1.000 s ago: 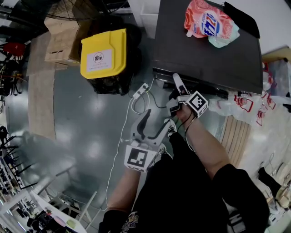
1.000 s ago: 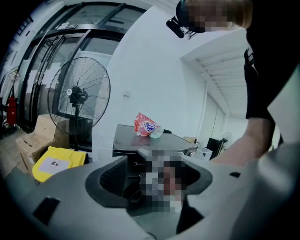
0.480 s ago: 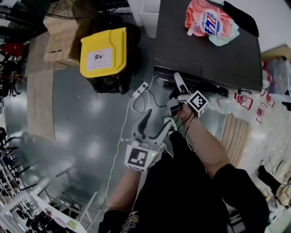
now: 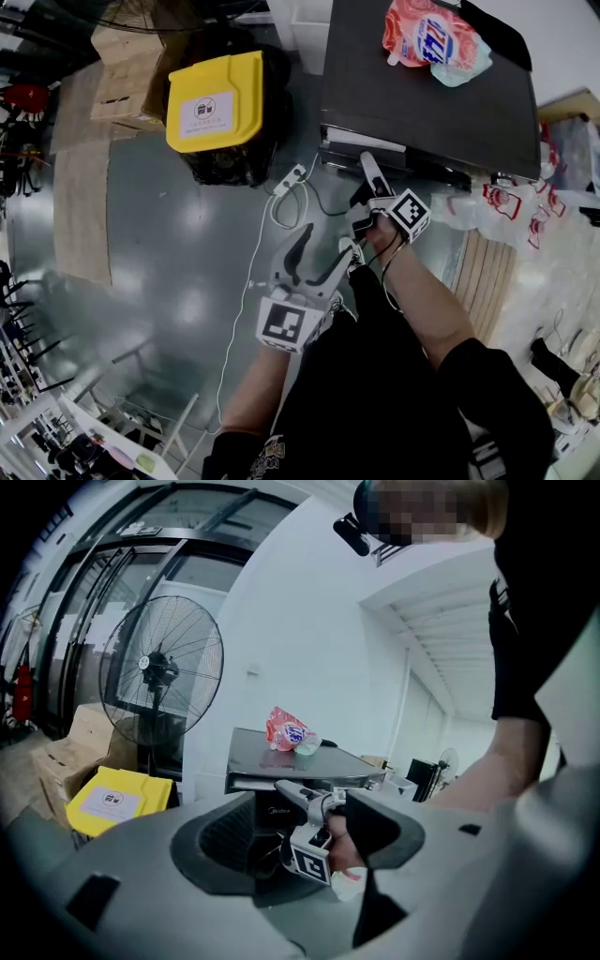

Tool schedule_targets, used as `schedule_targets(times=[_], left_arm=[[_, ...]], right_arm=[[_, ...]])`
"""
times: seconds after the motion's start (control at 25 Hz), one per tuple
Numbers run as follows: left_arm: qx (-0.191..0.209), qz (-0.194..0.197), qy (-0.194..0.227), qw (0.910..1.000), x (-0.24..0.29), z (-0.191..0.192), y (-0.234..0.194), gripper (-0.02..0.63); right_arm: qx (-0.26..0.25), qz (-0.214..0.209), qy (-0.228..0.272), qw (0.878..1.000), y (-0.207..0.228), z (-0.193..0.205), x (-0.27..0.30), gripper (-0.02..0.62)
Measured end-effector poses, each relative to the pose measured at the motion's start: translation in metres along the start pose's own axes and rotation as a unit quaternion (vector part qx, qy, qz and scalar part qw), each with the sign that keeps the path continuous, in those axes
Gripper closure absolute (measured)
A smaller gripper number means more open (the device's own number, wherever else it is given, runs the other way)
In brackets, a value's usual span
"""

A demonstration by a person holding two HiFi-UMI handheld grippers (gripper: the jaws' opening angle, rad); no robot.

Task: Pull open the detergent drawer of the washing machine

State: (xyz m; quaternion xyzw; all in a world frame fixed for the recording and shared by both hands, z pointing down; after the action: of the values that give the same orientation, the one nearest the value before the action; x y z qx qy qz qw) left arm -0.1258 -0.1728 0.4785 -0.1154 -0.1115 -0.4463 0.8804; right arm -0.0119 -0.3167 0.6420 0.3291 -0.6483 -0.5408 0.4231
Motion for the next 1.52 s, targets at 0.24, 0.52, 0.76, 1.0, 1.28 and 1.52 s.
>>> schedule_targets(times=[0.24, 0.52, 0.76, 1.0, 1.28, 1.52], left_arm=[[0.006, 0.002, 0.004, 1.0000, -0.016, 0.010, 0.011, 0.331], [0.006, 0.005, -0.002, 1.0000, -0.036, 0.015, 0.031, 0.331], [0.011, 0.003, -0.001, 0.9999, -0.056, 0.022, 0.046, 0.331], [0.010, 0.000, -0.002, 0.9999, -0.074, 0.031, 0.057, 0.331], [0.011, -0.009, -0.002, 0.9999, -0.095, 0.038, 0.060, 0.331], [0.018, -0.019, 0.014, 0.9996, -0.117, 0.038, 0.060, 0.331]], right_arm=[[-0.001, -0.014, -0.005, 1.000, 0.005, 0.012, -0.020, 0.127], [0.005, 0.001, -0.009, 1.000, 0.014, 0.026, -0.048, 0.127], [0.005, -0.005, -0.018, 1.000, 0.019, 0.042, -0.069, 0.127], [0.009, 0.000, -0.015, 1.000, 0.024, 0.049, -0.081, 0.127], [0.011, 0.002, -0.002, 1.000, 0.029, 0.052, -0.088, 0.125], [-0.023, -0.001, -0.021, 1.000, 0.021, 0.069, -0.099, 0.128]])
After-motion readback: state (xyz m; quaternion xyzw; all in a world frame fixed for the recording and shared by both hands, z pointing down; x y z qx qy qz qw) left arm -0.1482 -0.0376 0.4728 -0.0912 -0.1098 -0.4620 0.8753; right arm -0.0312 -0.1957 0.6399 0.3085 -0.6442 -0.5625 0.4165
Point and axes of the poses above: the fingertips, and each gripper's own axes: x forward along the fingers, y to its right, z out of its underside, the point moved 3 cm from there along -x, backward along the fingers, and after that the axes turned 9 degrees about x, right-handed, at the moved point
